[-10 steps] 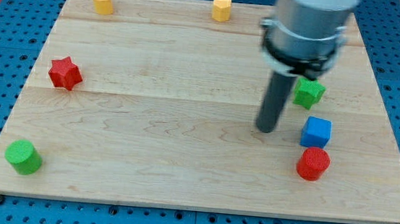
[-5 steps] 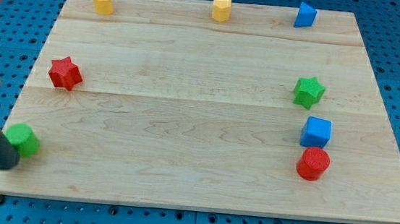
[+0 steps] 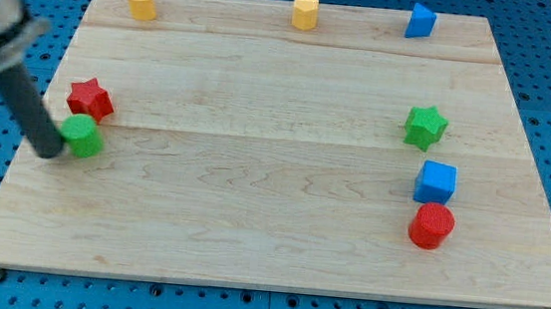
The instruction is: Put the green circle to the right of the red star
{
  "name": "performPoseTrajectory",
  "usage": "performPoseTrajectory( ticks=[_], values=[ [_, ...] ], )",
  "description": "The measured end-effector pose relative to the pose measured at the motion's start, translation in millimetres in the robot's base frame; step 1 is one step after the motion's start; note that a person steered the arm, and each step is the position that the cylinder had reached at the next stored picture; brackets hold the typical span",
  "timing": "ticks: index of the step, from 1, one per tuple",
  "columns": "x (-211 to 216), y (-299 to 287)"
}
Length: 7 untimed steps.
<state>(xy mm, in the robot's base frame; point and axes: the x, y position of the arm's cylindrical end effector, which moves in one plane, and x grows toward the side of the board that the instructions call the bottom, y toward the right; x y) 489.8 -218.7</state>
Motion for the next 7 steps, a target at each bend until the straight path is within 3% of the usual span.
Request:
performPoseTrajectory(
  ticks=[1, 2, 3, 5, 7],
  values=[
    [0.0, 61.5],
    [0.0, 0.3],
    [-14.5, -11.7],
    [-23.5, 143.1],
    [-48.0, 81.2]
  ],
)
